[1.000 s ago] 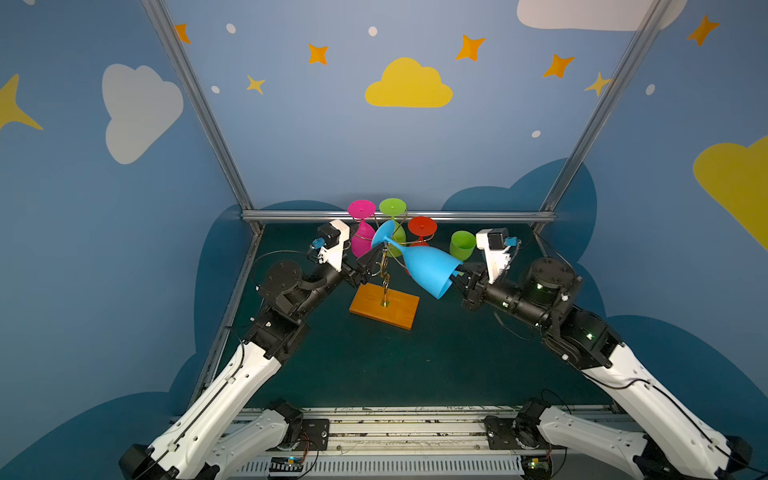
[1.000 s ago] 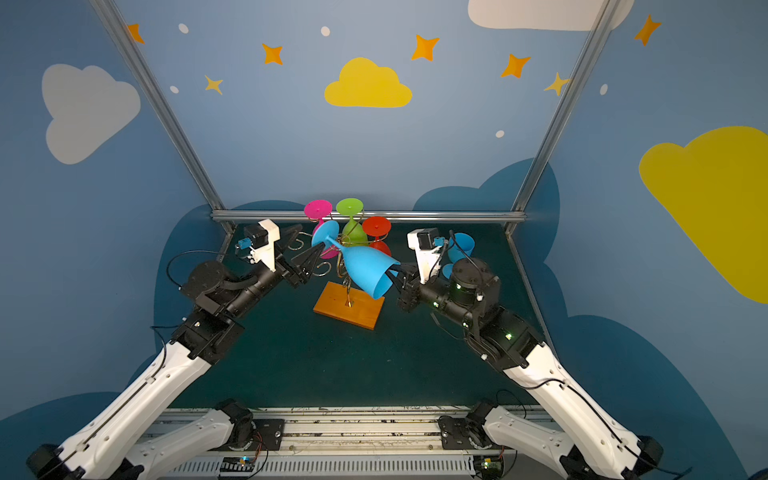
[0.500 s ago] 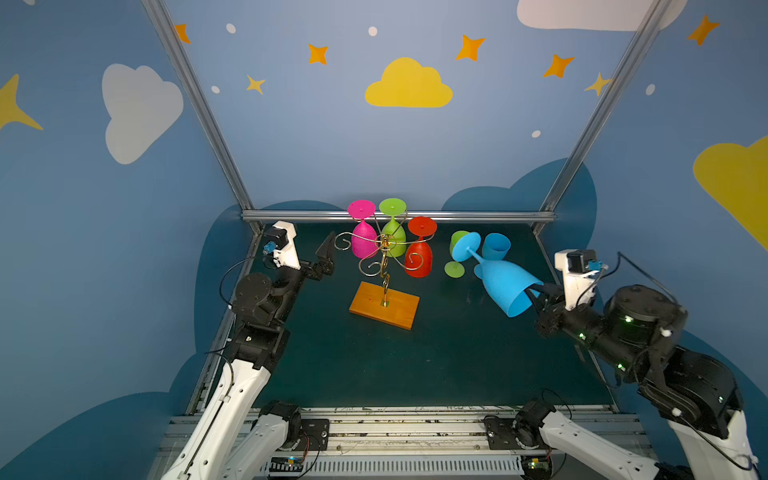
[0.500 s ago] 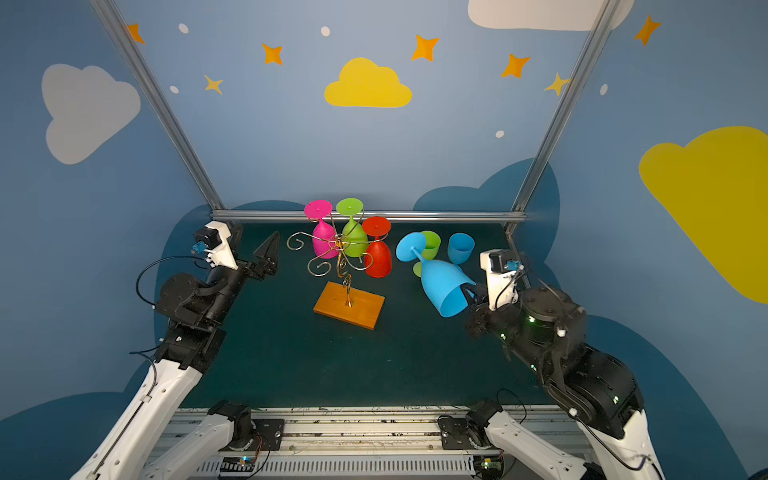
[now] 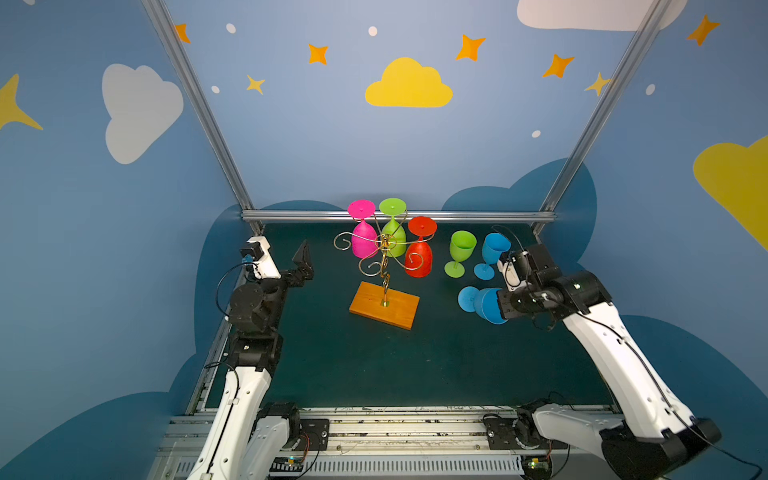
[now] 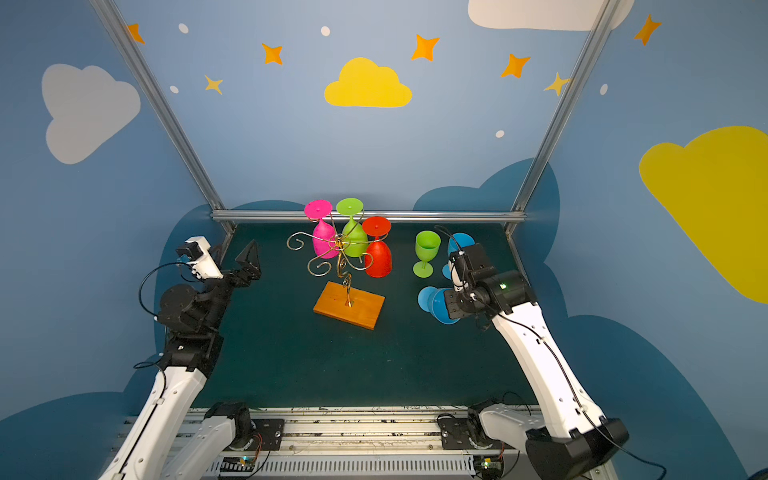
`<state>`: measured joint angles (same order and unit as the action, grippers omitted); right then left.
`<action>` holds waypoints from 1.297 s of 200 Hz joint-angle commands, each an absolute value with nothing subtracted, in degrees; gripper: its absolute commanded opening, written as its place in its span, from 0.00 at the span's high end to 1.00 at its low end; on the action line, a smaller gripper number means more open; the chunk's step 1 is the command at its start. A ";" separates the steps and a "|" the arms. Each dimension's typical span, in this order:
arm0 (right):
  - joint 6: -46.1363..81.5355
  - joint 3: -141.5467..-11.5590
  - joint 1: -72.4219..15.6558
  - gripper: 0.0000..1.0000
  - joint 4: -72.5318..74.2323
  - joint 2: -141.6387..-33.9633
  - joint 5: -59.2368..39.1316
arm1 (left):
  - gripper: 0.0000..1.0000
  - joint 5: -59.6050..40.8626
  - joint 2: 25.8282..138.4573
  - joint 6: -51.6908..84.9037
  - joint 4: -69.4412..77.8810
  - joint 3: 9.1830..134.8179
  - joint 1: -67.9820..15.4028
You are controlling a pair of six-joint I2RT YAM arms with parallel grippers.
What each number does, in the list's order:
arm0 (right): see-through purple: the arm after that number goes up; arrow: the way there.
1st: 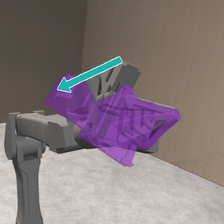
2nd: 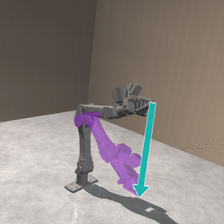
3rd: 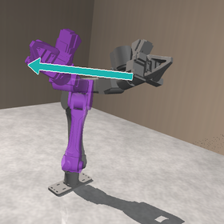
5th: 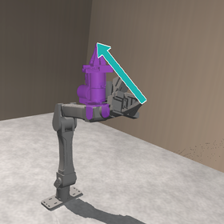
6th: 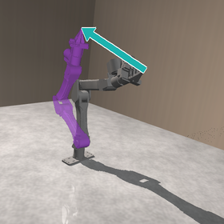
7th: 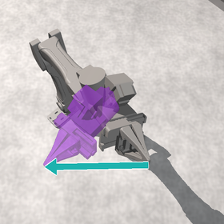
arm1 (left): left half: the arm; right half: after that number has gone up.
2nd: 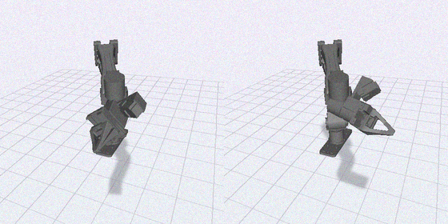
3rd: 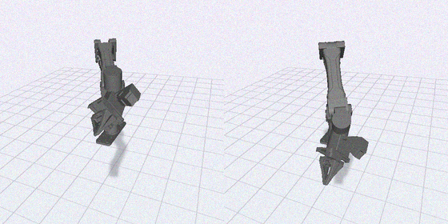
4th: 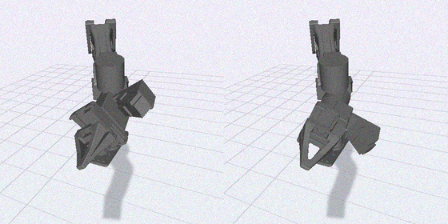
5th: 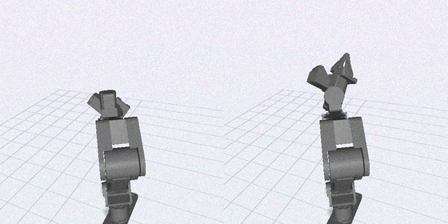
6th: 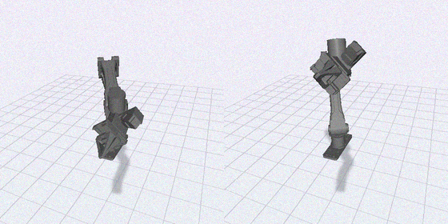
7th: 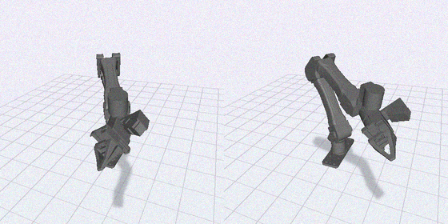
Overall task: Take the wine glass off the wine glass rack
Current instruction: 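Stand the blue glass upright beside the other blue glass with the right gripper, then open the right gripper and lift it off the blue glass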
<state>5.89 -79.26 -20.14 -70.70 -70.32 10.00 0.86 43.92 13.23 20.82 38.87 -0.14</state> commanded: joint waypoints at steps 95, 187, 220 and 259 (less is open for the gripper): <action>1.74 -92.68 0.00 1.00 -71.24 -92.01 10.06 | 0.01 6.53 40.62 5.25 22.67 38.05 -1.08; 8.21 -116.19 9.95 1.00 -81.24 -113.13 6.29 | 0.01 8.00 40.88 3.15 21.79 38.39 -2.96; 9.34 -121.22 11.59 1.00 -82.61 -117.32 4.37 | 0.01 7.56 41.27 3.58 21.46 38.58 -3.03; 9.71 -127.41 11.51 1.00 -83.86 -122.09 4.57 | 0.01 7.12 41.68 4.10 20.44 39.14 -2.86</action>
<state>8.67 -123.28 11.73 -81.14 -119.94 5.50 7.31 41.63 4.10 20.88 38.04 -2.76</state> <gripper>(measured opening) 0.048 0.993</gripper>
